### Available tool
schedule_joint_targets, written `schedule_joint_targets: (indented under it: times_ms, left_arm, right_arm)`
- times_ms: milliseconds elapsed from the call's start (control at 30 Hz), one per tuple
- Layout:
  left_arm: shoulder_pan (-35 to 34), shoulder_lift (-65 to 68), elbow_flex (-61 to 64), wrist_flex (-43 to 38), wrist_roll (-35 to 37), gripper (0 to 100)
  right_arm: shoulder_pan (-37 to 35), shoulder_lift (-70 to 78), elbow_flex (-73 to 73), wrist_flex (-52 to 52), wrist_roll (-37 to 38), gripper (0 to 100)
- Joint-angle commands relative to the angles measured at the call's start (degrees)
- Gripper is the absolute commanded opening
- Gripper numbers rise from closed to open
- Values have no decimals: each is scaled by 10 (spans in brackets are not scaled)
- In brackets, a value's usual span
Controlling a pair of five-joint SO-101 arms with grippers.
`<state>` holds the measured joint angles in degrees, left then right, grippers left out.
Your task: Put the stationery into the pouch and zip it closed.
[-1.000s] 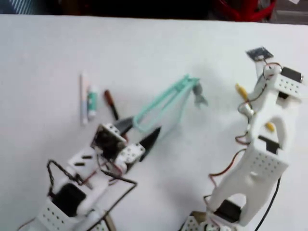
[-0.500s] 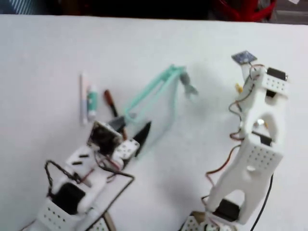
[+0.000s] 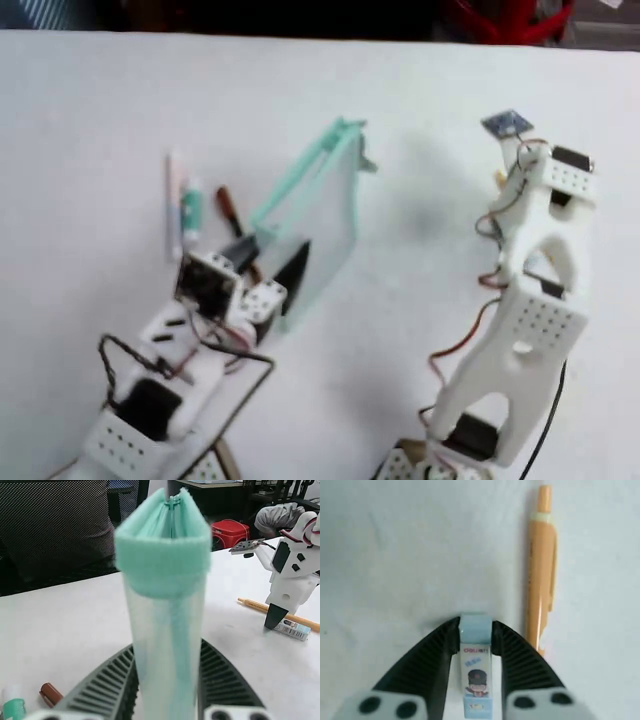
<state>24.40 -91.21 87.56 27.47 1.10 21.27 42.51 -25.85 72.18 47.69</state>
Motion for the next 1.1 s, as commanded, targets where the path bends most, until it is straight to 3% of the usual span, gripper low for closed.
schedule_joint_targets:
  times_ms: [0, 300, 533, 667, 833, 1067]
  left_arm:
    - [0, 7, 2, -7, 6, 151]
    - [36, 7, 13, -7, 5, 151]
    - [35, 5, 14, -8, 4, 151]
    - [34, 5, 14, -8, 4, 151]
    - [36, 5, 15, -8, 4, 151]
    - [36, 5, 16, -8, 4, 151]
  right_arm:
    - [-7, -65, -10, 34, 1, 17]
    - [-53, -321, -20, 196, -1, 18]
    - [-115, -547, -18, 240, -91, 18]
    - [-171, -647, 2, 230, -125, 18]
    - [-296, -770, 1, 190, -256, 18]
    - [-498, -875, 135, 25, -420, 18]
